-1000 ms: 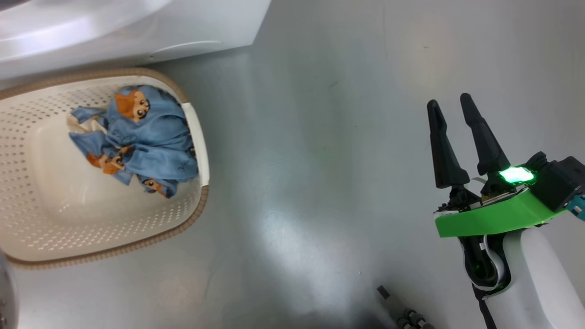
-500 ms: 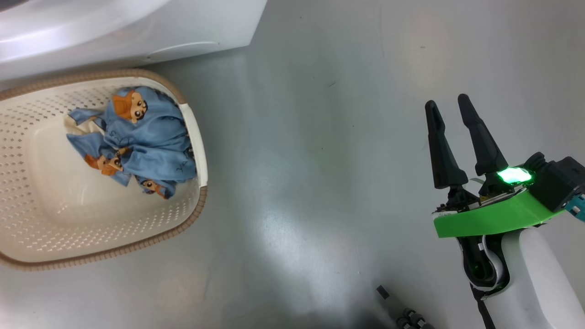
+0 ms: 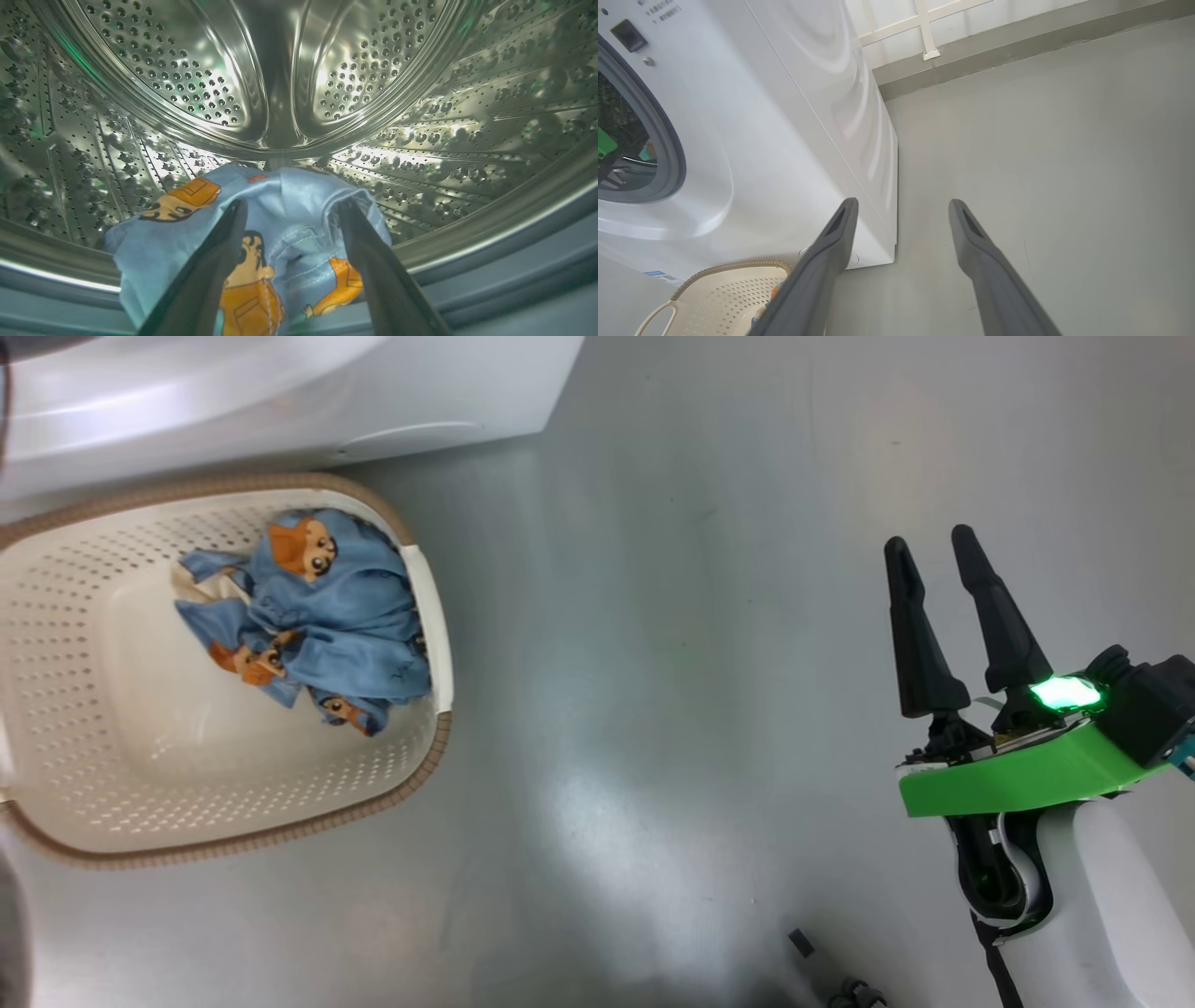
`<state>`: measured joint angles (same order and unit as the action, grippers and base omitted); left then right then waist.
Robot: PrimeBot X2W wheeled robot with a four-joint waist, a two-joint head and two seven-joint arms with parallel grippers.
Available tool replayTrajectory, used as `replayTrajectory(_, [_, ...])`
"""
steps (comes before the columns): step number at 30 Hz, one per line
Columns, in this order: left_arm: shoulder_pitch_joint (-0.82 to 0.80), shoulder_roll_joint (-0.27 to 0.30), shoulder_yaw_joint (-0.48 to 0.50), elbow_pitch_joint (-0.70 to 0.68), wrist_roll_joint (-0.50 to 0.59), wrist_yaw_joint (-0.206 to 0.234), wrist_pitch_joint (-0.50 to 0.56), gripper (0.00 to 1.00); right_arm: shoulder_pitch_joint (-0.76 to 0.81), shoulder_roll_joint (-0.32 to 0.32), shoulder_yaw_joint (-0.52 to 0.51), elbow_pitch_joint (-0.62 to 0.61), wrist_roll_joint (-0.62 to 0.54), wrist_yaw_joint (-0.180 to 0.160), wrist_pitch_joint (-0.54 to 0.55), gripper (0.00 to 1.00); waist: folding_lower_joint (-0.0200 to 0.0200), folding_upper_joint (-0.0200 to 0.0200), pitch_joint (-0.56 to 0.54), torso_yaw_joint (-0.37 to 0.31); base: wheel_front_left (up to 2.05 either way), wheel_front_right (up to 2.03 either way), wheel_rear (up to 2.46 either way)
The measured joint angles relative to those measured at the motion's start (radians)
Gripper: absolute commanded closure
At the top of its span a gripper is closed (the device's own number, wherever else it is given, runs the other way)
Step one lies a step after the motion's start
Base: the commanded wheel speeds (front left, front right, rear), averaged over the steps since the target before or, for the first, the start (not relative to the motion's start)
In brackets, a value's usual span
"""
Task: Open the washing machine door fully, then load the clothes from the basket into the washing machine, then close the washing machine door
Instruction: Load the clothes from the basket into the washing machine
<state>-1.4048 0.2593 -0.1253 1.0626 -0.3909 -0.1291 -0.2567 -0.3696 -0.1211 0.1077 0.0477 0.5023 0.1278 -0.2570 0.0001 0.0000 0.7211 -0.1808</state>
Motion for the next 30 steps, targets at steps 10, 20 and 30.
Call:
replayTrajectory(10, [0.196,-0.042,0.068,-0.198,-0.019,0.000,0.000,0.00,0.005,-0.020,-0.018,0.001,-0.001,0.000,0.000,0.00,0.0000,0.0000,-0.041,0.039,0.00,0.00,0.00])
replayTrajectory(20, [0.466,-0.105,0.139,-0.407,0.043,0.000,0.000,0.00,0.054,-0.049,-0.035,0.010,-0.007,0.000,0.000,0.00,0.0000,0.0000,-0.108,0.080,0.00,0.00,0.00])
replayTrajectory(30, [0.706,-0.146,0.184,-0.592,0.071,0.000,0.000,0.00,0.102,-0.074,-0.054,0.012,-0.007,0.000,0.000,0.00,0.0000,0.0000,-0.172,0.117,0.00,0.00,0.00])
